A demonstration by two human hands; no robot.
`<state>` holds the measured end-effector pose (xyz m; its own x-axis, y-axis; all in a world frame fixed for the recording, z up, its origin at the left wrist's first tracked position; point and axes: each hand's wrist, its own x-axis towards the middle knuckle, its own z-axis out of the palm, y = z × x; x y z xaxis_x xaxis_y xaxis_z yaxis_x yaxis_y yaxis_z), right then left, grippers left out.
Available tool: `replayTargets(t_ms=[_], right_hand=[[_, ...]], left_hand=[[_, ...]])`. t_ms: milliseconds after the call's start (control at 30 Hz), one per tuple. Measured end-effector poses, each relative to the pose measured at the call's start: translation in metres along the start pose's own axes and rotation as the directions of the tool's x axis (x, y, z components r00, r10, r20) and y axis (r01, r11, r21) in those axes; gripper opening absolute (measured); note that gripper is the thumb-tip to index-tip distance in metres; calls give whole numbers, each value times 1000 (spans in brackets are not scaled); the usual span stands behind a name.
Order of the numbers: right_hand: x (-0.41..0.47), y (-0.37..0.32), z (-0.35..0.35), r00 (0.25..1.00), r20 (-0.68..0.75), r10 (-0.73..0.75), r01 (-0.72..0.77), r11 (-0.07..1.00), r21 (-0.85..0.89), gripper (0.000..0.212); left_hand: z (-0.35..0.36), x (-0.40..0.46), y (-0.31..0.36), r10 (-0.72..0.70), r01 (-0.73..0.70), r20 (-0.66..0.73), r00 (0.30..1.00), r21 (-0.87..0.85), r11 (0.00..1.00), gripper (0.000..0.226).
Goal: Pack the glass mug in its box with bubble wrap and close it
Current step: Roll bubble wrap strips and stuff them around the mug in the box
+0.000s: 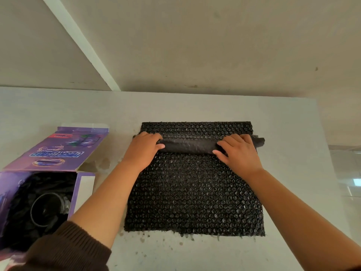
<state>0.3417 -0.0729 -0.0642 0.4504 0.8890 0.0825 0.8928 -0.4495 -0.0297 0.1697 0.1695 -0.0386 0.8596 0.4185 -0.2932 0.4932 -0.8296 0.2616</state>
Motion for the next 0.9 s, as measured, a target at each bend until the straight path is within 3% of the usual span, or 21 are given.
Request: replayTargets(t_ms=[100, 167, 267, 333, 433, 567, 667, 733, 833, 900], right_hand=[[-3, 7, -1, 998, 70, -6, 6, 1000, -2, 39], [-2, 9, -1, 999, 51, 7, -7, 1000, 1, 34], [6, 8, 0, 994, 45, 98, -100, 994, 50, 26], [14, 7, 1, 984, 66, 165, -170, 981, 88, 22], [24, 7, 2, 982, 36, 187, -188, 981, 54, 22], [27, 3, -3, 999, 5, 45, -45, 999, -11, 26], [23, 4, -7, 1000, 7, -16, 16, 1000, -20, 23], [23, 1, -15, 999, -42, 7, -7, 1000, 5, 19], [26, -12, -35, 993, -120, 16, -7, 997, 74, 39], [29, -24, -51, 989, -150, 17, -5, 996, 84, 41]], left_hand=[[-1, 2, -1, -56, 55, -41, 998, -26, 998, 48], [1, 6, -3, -31, 35, -103, 994, 35, 999, 52], [0, 10, 8, 172, -157, -163, 971, 98, 983, 47], [1, 9, 23, 266, -264, -104, 958, 32, 964, 49], [9, 11, 38, 202, -200, 34, 979, -58, 978, 50], [16, 20, 42, 160, -165, 57, 985, 95, 982, 49], [11, 21, 47, 117, -119, 40, 992, 52, 992, 44], [0, 17, 51, 127, -127, -1, 992, 27, 992, 43], [-18, 10, 58, 161, -157, -151, 975, 38, 987, 40], [-31, 5, 65, 194, -194, -229, 954, 26, 981, 39]])
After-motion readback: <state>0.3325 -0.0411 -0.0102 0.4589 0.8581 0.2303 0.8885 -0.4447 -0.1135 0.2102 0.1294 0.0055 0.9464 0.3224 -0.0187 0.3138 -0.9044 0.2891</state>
